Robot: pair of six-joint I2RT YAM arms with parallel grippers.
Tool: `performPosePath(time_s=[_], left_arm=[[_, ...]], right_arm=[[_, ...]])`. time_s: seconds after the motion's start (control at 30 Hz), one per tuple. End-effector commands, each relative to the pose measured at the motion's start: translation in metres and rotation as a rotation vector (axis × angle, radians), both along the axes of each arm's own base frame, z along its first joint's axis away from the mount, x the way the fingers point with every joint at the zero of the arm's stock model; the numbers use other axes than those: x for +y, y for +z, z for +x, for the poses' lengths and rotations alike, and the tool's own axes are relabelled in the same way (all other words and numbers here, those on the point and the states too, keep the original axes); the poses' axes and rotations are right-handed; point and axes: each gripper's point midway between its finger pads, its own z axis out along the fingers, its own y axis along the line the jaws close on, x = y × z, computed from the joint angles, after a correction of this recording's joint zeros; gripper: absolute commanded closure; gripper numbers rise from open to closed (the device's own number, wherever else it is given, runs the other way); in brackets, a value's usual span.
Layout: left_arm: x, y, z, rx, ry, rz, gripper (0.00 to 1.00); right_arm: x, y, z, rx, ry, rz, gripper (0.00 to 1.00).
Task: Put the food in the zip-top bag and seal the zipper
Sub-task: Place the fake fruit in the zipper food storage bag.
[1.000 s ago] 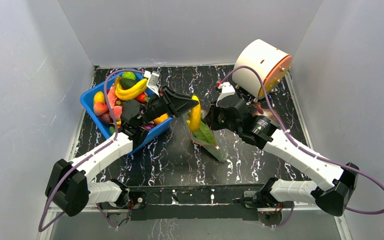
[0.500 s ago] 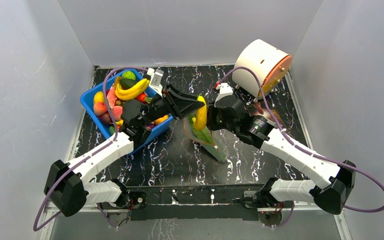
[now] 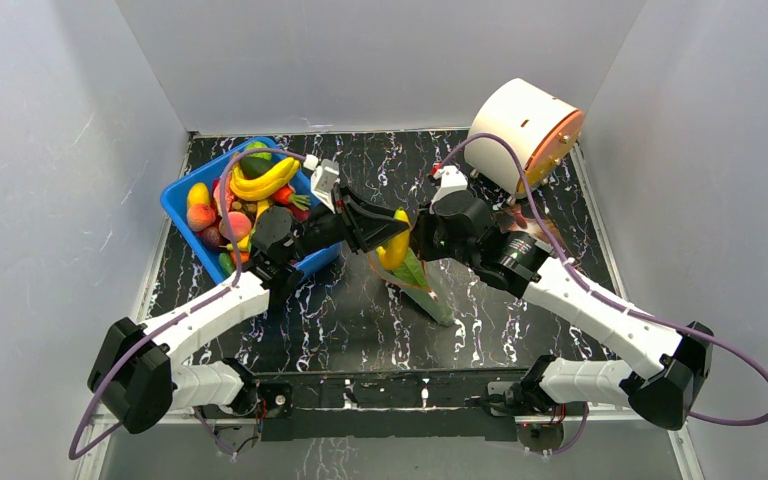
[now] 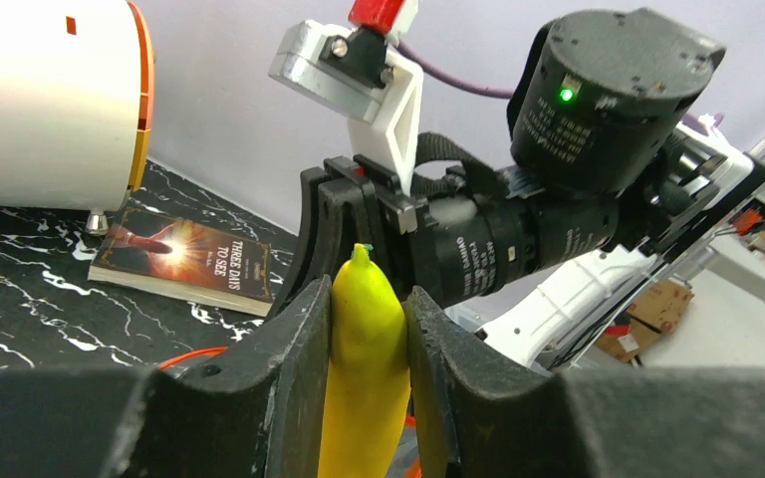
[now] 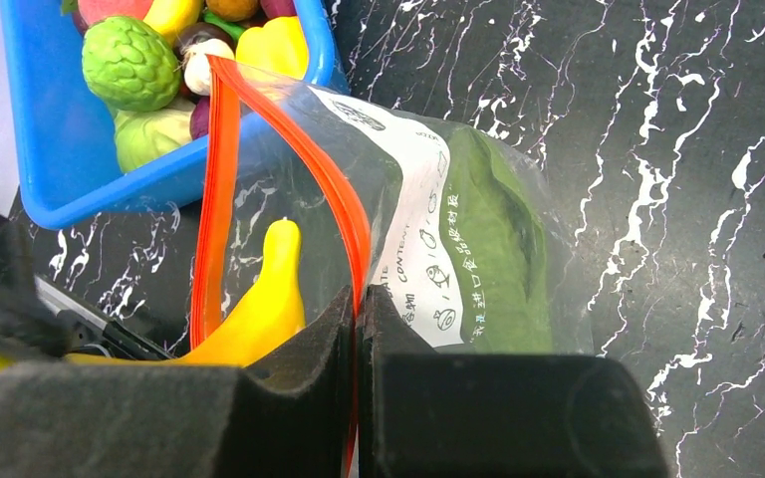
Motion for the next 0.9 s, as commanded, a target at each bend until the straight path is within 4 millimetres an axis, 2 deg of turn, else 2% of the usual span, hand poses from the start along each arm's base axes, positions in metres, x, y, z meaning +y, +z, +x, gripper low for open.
performPosePath(time_s=[0.0,0.2,0.4,0.53,0.7,0.87], left_arm=[[0.003,0.013,-0.008,-0.194,-0.003,-0.016,0.84],[0.003,-0.008,-0.016,-0.281,-0.026,0.013,0.83],[-0.001,-0.03,-0.013,-0.277,-0.037,0.112,0.78],[0.0,-0.034,-0.014,-0.287,-0.036,0.135,0.72],[0.002,-0.041,-0.016,-0.286,-0.043,0.175,0.54],[0.009,-0.041,-0.018,-0.306,-0.017,0.198,0.49]], right_arm=[[0.004,0.034,0.003,-0.072,-0.001,0.089,1.0],[0.005,0.04,0.002,-0.078,0.006,0.106,1.0],[0.006,0.044,0.001,-0.082,0.011,0.117,1.0],[0.006,0.046,0.001,-0.083,0.008,0.121,1.0],[0.005,0.047,0.002,-0.086,0.006,0.122,1.0],[0.006,0.047,0.002,-0.085,0.007,0.121,1.0]])
